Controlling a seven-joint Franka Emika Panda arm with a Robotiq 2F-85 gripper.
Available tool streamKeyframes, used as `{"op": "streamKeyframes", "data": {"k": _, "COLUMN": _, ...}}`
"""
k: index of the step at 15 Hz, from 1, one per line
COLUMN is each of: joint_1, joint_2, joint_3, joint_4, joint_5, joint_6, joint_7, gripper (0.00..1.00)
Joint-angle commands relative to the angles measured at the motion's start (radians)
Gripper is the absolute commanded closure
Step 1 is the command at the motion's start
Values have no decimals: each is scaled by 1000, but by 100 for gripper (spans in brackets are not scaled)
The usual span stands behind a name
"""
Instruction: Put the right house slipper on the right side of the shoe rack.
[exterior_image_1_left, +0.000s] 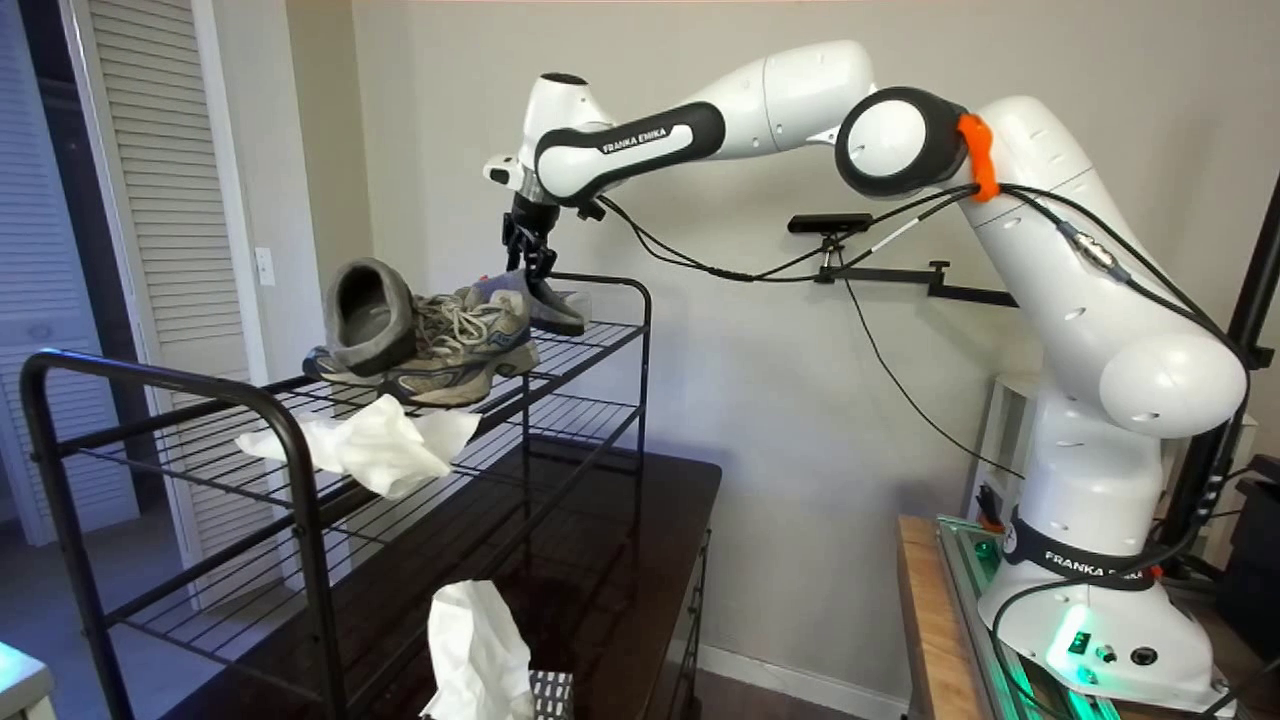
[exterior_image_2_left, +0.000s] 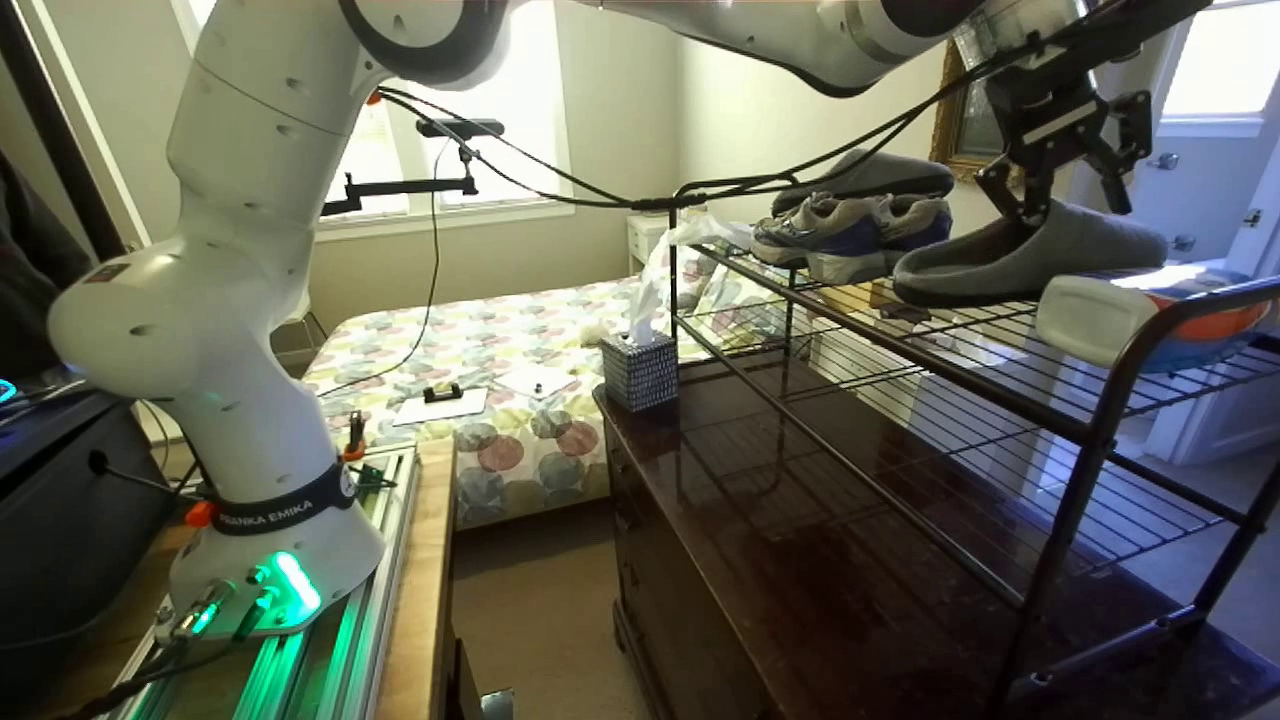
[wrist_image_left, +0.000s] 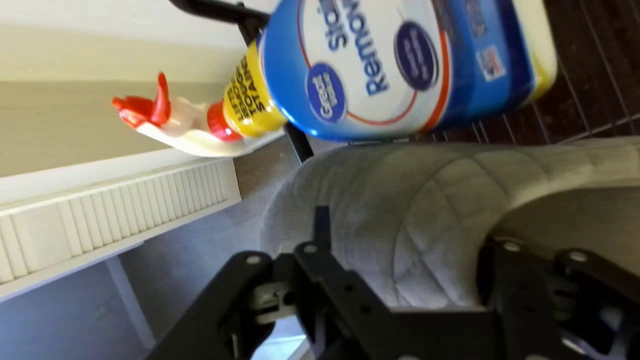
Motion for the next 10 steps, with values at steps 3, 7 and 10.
{"op": "streamKeyframes", "data": {"k": 3, "joint_1": 49, "joint_2": -32, "joint_3": -72, "joint_4": 42, "joint_5": -154, "joint_6": -120, "joint_7": 48, "gripper": 0}}
{"op": "streamKeyframes", "data": {"k": 7, "joint_1": 49, "joint_2": -71, "joint_3": -75, "joint_4": 48, "joint_5": -123, "joint_6": -113, "joint_7": 51, "gripper": 0}}
{"op": "streamKeyframes", "data": {"k": 10, "joint_1": 35, "joint_2": -85, "joint_3": -62, "joint_4": 60, "joint_5": -68, "joint_6": -86, "joint_7": 126, "gripper": 0}}
